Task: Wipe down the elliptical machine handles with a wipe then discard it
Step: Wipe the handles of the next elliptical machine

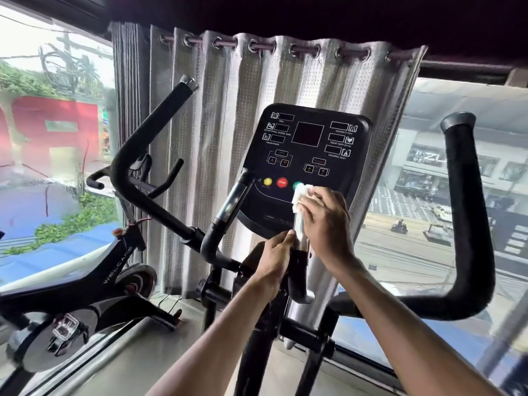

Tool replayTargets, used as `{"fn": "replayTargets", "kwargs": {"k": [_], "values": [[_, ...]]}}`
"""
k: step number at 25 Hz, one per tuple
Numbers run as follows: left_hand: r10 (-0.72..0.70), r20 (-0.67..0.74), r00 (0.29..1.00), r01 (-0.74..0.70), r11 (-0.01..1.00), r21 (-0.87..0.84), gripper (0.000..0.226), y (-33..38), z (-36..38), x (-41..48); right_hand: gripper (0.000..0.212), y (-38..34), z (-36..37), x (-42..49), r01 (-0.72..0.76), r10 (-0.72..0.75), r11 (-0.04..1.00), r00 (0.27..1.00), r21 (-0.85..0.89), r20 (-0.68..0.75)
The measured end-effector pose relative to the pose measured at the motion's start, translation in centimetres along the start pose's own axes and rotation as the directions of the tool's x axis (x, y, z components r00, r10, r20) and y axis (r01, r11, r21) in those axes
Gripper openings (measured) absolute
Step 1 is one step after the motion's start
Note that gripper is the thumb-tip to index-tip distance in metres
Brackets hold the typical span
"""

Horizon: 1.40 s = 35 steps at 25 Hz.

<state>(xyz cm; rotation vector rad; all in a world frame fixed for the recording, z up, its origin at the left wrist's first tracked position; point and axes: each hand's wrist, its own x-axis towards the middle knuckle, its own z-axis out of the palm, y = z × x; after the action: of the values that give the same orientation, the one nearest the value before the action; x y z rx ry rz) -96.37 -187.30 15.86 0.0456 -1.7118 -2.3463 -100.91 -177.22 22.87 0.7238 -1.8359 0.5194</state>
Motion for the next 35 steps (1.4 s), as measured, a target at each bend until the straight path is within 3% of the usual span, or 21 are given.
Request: {"fn": "replayTargets", "kwargs": {"k": [3, 8, 12, 14, 16, 19, 22, 25, 27, 29, 31, 33, 35], "values": [[0.028, 0.002, 1.000, -0.028, 1.000, 0.011, 0.035, 0.0, 0.0, -0.1, 0.015, -1.0, 0.2, 1.0, 0.027, -0.023, 0.996, 0.998, -0.080, 0.051], [0.040, 0.007, 0.999, -0.040, 0.999, 0.033, 0.039, -0.1, -0.1, -0.1, 0.009, -0.7, -0.3, 0.8, -0.250, 0.256, 0.964, 0.965, 0.094, -0.057], [0.018, 0.015, 1.000, -0.018, 0.999, 0.036, 0.035, 0.4, -0.1, -0.3, 0.011, 0.4, 0.3, 0.9, -0.575, 0.597, 0.752, 0.801, 0.322, 0.038], [0.011, 0.019, 1.000, -0.011, 0.999, 0.032, 0.036, 0.2, -0.3, -0.3, 0.012, 0.4, 0.4, 1.0, -0.654, 0.670, 0.627, 0.730, 0.424, 0.136], [0.022, 0.015, 1.000, -0.022, 1.000, 0.021, 0.040, 0.1, -0.1, -0.3, 0.012, -0.1, 0.1, 0.7, -0.571, 0.592, 0.732, 0.803, 0.371, 0.066], [0.054, -0.003, 0.999, -0.054, 0.999, 0.001, 0.043, 0.0, 0.1, -0.5, 0.010, -1.3, -0.1, 0.6, -0.230, 0.245, 0.958, 0.967, 0.169, -0.071], [0.060, 0.000, 0.998, -0.060, 0.998, 0.015, 0.035, 0.3, 0.0, -0.6, 0.005, -2.3, 1.5, 2.1, 0.023, -0.018, 0.995, 0.999, -0.098, 0.048], [0.057, 0.006, 0.998, -0.057, 0.997, 0.045, 0.033, 0.3, 0.0, -0.8, 0.007, -2.3, 1.8, 3.0, 0.150, -0.138, 0.982, 0.985, -0.116, 0.100], [0.053, 0.015, 0.999, -0.053, 0.997, 0.053, 0.033, 0.6, 0.0, -0.9, 0.003, -1.0, 0.7, 1.8, 0.050, -0.050, 0.999, 0.998, -0.005, 0.033], [0.054, 0.012, 0.998, -0.055, 0.994, 0.093, 0.032, 0.9, -0.1, -0.8, 0.009, 0.9, 0.6, -0.5, -0.232, 0.249, 0.953, 0.966, 0.195, -0.066], [0.040, -0.006, 0.999, -0.039, 0.991, 0.131, 0.029, 1.1, -0.2, -0.9, 0.010, 1.9, 1.3, -2.2, -0.524, 0.572, 0.734, 0.820, 0.433, 0.022], [0.026, -0.025, 0.999, -0.022, 0.992, 0.122, 0.027, 1.1, -0.1, -1.0, 0.010, 1.5, 1.8, -2.8, -0.585, 0.648, 0.569, 0.751, 0.579, 0.122], [0.022, -0.036, 0.999, -0.018, 0.994, 0.112, 0.028, 1.2, -0.1, -1.1, 0.014, 0.2, 1.3, -2.8, -0.513, 0.599, 0.632, 0.799, 0.581, 0.053]]}}
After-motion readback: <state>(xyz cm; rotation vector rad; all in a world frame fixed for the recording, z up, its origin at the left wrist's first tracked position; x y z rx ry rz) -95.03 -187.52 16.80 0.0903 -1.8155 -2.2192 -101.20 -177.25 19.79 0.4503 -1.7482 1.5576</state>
